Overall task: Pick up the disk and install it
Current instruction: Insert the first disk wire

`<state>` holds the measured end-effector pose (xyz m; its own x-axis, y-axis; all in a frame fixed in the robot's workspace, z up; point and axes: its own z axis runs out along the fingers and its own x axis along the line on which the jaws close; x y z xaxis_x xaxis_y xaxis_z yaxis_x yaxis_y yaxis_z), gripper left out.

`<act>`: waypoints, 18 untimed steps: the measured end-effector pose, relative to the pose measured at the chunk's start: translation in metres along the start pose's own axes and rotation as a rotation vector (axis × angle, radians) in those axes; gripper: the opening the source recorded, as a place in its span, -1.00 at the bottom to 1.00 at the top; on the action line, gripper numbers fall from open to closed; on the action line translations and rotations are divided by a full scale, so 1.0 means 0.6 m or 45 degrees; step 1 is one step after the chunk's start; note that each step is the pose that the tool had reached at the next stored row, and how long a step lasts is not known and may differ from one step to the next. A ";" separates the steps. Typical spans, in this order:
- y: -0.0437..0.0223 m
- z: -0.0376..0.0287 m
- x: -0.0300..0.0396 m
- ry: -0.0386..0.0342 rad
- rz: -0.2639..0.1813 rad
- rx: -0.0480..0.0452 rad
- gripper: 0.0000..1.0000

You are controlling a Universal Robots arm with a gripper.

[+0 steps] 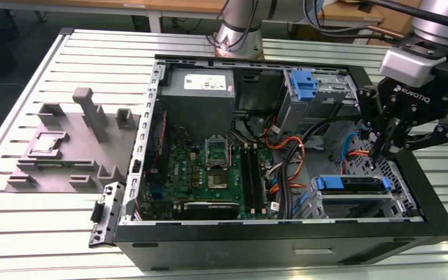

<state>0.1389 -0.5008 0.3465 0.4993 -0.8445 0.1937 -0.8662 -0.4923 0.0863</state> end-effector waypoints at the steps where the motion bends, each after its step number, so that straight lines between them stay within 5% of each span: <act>1: 0.000 0.000 0.000 -0.0012 0.014 -0.003 -0.66; 13: -0.001 0.007 -0.001 -0.0223 0.252 -0.050 -0.66; 18: 0.000 0.011 0.000 -0.0245 0.288 -0.055 -0.66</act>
<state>0.1389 -0.5023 0.3403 0.2919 -0.9365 0.1942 -0.9561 -0.2805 0.0847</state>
